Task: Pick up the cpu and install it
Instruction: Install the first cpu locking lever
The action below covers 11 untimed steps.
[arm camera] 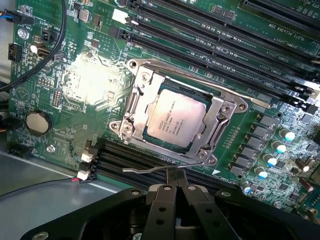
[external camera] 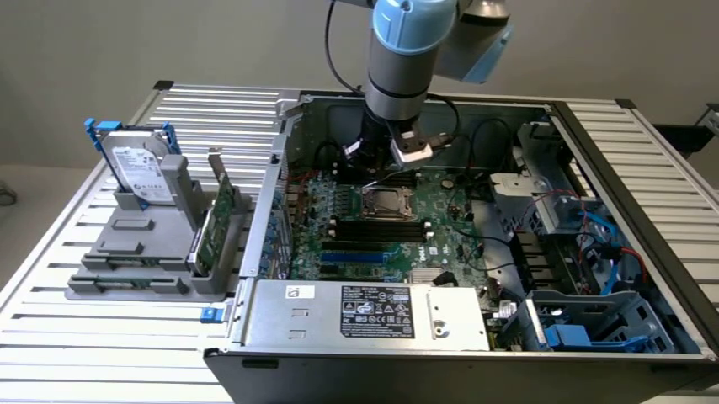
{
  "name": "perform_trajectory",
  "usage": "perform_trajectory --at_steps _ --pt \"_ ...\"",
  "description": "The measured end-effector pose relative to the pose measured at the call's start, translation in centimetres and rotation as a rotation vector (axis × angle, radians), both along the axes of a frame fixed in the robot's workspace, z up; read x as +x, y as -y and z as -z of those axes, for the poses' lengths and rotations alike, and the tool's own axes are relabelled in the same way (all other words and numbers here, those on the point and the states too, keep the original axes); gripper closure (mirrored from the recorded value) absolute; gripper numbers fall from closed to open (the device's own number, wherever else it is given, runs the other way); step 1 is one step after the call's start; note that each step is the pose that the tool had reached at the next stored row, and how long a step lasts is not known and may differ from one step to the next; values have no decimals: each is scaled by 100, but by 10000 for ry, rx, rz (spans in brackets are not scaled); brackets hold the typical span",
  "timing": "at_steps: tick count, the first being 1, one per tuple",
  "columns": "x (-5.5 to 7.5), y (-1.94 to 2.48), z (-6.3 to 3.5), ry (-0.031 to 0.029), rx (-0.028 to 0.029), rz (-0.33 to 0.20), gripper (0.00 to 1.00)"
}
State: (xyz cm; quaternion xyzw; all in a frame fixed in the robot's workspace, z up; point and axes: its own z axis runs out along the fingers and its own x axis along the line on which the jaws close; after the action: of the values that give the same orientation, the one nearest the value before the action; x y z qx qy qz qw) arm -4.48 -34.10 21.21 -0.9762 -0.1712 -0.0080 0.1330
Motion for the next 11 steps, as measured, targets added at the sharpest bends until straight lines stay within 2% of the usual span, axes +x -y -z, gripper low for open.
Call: perform_trajectory --at_steps 11 --pt "3 0 36 9 1 -22 89"
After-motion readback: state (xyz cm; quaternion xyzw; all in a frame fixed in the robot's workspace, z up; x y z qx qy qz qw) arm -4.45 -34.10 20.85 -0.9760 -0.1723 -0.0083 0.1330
